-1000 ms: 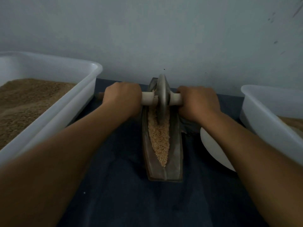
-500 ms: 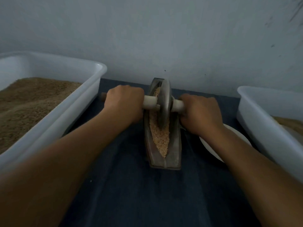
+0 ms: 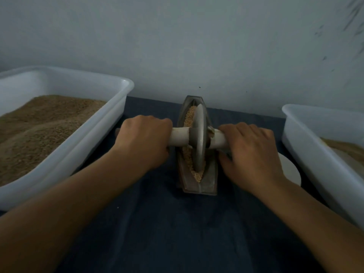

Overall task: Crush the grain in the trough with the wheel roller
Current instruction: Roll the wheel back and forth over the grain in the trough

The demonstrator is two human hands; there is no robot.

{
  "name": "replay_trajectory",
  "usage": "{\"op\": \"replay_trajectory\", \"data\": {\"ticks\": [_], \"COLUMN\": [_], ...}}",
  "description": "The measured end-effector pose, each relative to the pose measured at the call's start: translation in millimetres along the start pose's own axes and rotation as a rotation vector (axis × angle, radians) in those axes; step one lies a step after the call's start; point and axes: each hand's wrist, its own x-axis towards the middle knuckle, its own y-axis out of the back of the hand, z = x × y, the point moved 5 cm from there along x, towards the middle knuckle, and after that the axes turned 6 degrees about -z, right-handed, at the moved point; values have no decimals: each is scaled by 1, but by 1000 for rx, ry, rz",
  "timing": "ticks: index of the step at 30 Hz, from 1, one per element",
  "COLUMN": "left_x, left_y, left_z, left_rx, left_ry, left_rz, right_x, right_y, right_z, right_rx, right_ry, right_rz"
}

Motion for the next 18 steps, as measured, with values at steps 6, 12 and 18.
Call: {"op": "replay_trajectory", "data": {"ticks": [6,12,18], "left_x": [35,87,113], "left_y": [-9,-12,-20], "left_z": [1,0,-3], "left_rx": [-58,-88,-69], "left_ry": [55,42,43], "left_rz": [-112,-228,-320], "right_x": [35,77,110], "right_y": [-33,-62,-82], "right_z": [16,37,52], "right_rx": [-21,61,17], "right_ry": [-39,-108,-132], "right_rz": [-88,-260,-463]}}
